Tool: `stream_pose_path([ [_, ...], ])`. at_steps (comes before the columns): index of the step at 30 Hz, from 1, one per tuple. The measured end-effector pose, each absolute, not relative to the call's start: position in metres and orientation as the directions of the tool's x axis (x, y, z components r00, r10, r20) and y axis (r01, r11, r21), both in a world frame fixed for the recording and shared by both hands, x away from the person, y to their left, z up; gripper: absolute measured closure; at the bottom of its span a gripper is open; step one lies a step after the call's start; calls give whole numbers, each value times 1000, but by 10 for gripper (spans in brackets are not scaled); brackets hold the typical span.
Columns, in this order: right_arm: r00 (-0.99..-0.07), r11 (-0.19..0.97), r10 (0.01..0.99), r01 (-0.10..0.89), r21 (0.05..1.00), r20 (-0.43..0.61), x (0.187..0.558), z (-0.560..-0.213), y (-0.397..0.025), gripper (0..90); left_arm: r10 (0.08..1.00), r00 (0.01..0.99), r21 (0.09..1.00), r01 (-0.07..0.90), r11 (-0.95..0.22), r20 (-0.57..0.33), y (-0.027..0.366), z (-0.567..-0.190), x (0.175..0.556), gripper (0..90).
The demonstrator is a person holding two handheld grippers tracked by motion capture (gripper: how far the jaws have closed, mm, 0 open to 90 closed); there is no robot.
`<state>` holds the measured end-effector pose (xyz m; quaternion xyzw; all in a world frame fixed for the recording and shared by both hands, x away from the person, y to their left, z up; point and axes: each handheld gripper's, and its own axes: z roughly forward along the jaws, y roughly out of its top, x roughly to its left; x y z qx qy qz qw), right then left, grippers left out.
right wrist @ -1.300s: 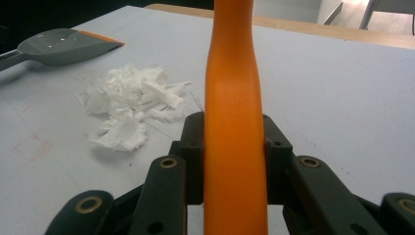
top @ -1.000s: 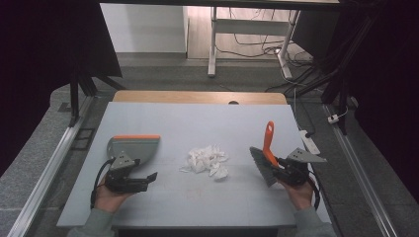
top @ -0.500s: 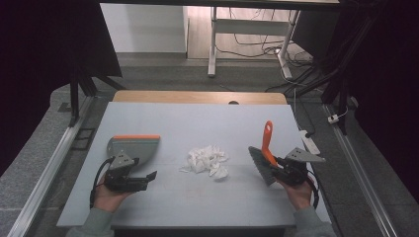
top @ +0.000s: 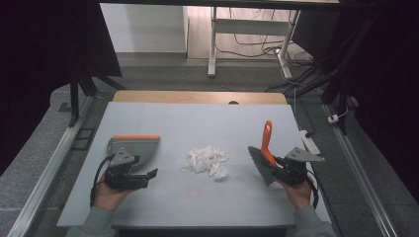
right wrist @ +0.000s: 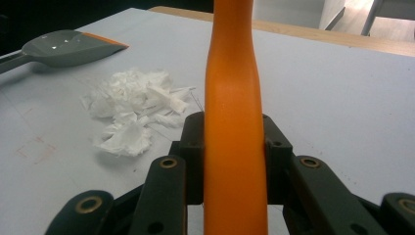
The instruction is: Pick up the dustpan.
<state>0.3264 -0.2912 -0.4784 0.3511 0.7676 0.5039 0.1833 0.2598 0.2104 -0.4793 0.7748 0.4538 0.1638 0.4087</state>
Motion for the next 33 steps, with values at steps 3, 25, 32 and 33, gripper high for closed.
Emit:
stream_pose_path([
  [3, -682, 244, 728, 356, 902, 72, 326, -478, -292, 702, 836, 536, 781, 569, -257, -115, 209, -475, 260, 183],
  [25, -678, 238, 731, 350, 906, 70, 327, -477, -291, 702, 900, 395, 680, 713, -173, -185, 209, -444, 287, 189],
  [32, -677, 230, 732, 350, 908, 76, 327, -476, -290, 702, 927, 328, 668, 733, -130, -180, 226, -443, 285, 165],
  [33, -677, 232, 732, 353, 906, 76, 327, -477, -290, 702, 930, 321, 661, 740, -127, -180, 228, -444, 284, 162],
])
